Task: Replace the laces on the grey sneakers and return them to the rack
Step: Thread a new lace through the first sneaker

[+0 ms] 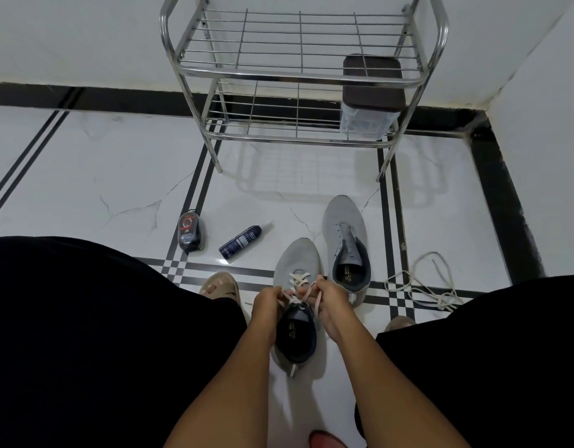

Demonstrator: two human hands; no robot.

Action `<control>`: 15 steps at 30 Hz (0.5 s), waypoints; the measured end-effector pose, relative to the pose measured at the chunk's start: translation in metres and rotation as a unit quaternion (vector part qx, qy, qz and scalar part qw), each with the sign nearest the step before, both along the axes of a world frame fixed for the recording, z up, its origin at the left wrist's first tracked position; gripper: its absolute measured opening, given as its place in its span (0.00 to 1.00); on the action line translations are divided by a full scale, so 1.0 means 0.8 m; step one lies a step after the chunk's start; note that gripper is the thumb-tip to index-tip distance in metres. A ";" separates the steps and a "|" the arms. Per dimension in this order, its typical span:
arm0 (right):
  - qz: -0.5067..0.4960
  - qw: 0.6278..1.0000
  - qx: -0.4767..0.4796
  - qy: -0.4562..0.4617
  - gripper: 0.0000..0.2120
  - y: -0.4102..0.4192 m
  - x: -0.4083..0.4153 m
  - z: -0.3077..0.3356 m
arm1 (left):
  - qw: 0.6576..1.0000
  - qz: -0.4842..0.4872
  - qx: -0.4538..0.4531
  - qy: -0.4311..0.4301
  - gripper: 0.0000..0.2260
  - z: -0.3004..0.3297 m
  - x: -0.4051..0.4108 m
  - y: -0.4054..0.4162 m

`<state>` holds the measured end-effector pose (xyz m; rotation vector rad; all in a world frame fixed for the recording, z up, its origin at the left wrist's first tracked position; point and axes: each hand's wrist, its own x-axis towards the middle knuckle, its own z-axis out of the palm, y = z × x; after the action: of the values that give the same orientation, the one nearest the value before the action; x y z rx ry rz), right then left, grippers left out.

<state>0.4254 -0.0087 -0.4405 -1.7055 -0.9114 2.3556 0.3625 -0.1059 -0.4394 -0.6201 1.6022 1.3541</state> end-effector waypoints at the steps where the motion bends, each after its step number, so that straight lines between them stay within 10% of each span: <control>1: -0.025 1.000 -0.011 -0.002 0.16 -0.001 -0.002 0.000 | 0.998 0.037 0.042 -0.031 0.13 0.004 0.002 -0.002; 8: -0.190 0.979 -0.066 0.026 0.13 0.007 0.005 -0.025 | 0.975 0.195 0.078 -0.074 0.11 -0.031 -0.005 -0.007; 15: 0.023 0.997 0.076 -0.016 0.11 0.004 0.003 -0.038 | 0.994 0.073 0.080 0.029 0.11 -0.013 -0.005 0.004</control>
<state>0.4278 -0.0051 -0.4711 -1.6851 -1.1162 2.2271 0.3588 -0.1023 -0.4499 -0.6154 1.4981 1.6051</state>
